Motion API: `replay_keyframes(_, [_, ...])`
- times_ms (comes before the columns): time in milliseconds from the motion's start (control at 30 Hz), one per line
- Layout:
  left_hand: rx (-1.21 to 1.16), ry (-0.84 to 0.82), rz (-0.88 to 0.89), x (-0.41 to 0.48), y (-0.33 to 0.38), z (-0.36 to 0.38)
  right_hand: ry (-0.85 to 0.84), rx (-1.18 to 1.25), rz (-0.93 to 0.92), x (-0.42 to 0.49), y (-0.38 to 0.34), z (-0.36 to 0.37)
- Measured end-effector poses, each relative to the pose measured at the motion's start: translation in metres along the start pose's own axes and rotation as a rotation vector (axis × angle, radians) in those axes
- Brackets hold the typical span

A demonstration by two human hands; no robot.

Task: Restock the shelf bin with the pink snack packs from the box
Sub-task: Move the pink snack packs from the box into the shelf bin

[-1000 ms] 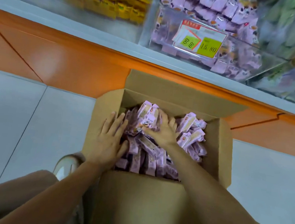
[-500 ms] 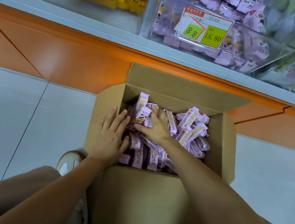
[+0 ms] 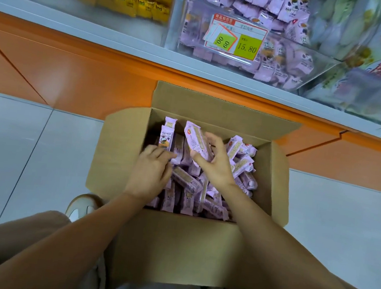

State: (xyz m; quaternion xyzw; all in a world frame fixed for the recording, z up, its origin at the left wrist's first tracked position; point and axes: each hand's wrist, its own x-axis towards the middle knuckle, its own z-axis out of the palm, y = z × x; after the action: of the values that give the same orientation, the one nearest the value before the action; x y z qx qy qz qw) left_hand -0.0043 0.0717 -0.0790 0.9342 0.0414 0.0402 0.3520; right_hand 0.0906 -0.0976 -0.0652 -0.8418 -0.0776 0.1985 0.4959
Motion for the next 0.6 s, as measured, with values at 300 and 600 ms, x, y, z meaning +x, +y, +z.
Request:
replay_keyframes(300, [-1.274,-0.055,-0.76,0.02,0.065,0.005,-0.187,0.3,0.138,-0.03,-0.014,-0.016])
replay_keyframes(600, [-1.199,0.016,-0.821,0.022,0.065,0.005,-0.195,0.277,0.122,-0.037,-0.019,-0.029])
